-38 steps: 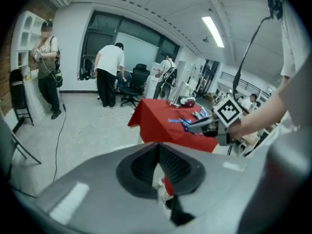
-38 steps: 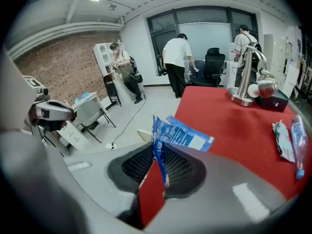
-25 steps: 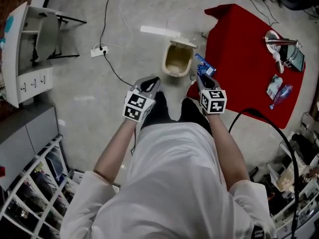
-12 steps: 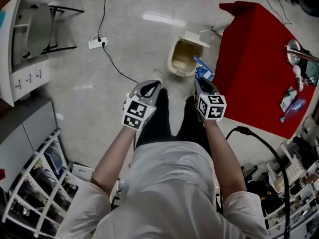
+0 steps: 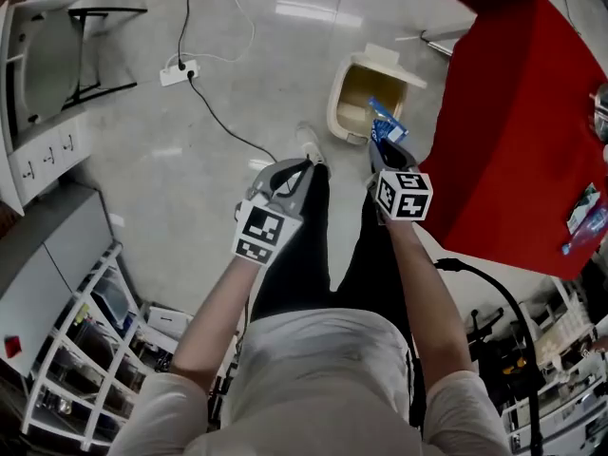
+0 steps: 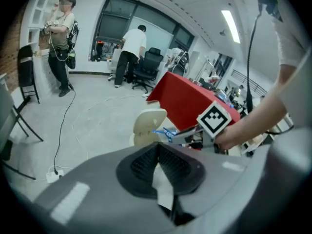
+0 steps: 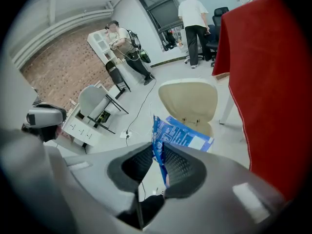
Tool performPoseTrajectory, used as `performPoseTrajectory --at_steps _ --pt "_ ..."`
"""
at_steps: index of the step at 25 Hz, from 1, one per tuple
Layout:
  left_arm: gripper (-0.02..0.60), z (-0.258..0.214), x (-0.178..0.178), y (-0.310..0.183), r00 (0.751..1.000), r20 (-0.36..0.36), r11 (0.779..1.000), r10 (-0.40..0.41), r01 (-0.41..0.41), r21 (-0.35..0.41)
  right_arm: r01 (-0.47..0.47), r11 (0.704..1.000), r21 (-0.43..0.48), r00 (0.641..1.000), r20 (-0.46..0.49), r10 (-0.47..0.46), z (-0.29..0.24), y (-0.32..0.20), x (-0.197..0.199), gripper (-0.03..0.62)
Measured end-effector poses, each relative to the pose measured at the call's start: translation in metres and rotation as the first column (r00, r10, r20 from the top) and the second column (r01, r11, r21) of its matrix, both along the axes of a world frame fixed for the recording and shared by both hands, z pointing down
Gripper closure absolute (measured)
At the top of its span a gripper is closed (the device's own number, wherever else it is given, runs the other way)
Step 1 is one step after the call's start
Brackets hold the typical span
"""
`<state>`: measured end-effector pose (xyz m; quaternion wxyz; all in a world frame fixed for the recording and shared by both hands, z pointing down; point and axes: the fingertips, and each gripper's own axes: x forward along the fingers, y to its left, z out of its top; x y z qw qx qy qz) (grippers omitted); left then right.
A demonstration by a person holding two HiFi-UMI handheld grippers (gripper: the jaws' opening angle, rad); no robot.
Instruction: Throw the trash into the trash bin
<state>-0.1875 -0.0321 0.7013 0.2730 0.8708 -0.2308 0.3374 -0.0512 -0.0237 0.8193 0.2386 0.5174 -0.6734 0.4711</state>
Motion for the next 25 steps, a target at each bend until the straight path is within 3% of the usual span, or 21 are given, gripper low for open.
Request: performPoseTrajectory --at_steps 9,13,17,25 --pt "0.577 0.071 0.01 0.006 1.0 -0.008 0.999 0.018 -0.018 -0.033 -0.011 1.0 -0.02 0.999 0.043 0.011 0.091 0.001 -0.004 0.516" --pt "0.577 0.083 0.01 0.018 1.0 -0.008 0.998 0.019 -0.02 -0.06 -0.04 0.999 -0.023 0.999 0.02 0.041 0.11 0.003 0.001 0.492" --pt "0.577 0.083 0.007 0.029 1.0 -0.004 0.997 0.03 -0.03 -0.076 -0.043 0.998 -0.036 0.999 0.009 0.043 0.115 0.005 0.001 0.407" --pt "0.577 0.071 0.004 0.024 1.0 0.015 0.998 0.013 -0.013 -0.054 -0.029 1.0 -0.013 0.999 0.035 0.029 0.081 0.005 -0.003 0.408"
